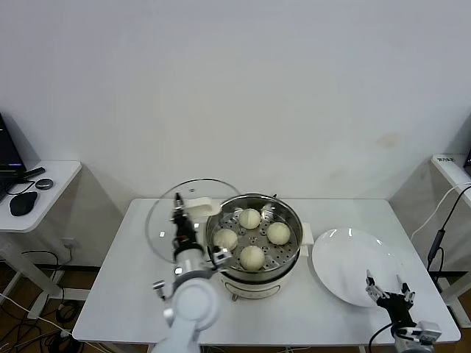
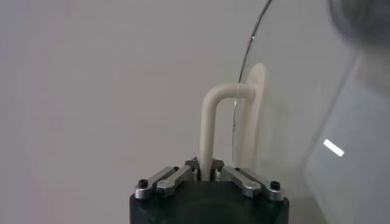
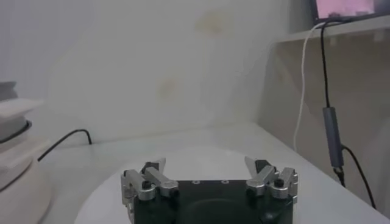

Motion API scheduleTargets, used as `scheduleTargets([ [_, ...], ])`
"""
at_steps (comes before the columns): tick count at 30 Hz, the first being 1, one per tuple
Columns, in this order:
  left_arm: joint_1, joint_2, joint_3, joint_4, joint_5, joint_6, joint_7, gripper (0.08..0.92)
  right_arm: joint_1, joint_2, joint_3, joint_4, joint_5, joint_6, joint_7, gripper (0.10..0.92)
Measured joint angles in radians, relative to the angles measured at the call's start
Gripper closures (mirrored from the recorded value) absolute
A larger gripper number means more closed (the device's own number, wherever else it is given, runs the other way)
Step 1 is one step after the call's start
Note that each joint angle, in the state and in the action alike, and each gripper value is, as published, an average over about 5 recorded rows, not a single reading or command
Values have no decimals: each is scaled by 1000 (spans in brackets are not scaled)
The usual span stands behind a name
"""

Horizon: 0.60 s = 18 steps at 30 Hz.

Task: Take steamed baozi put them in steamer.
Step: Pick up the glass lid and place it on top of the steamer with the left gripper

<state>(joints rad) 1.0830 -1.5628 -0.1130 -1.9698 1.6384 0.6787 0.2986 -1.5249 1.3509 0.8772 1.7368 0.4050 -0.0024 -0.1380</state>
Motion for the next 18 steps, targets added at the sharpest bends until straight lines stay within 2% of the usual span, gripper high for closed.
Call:
scheduleTargets([
  [10, -95, -21, 170, 74, -64, 8, 32, 824, -11, 19, -2, -5, -19, 2, 1, 203],
  [18, -136, -28, 230, 122, -106, 11, 36, 824, -3, 35, -13, -7, -34, 1, 2, 203],
])
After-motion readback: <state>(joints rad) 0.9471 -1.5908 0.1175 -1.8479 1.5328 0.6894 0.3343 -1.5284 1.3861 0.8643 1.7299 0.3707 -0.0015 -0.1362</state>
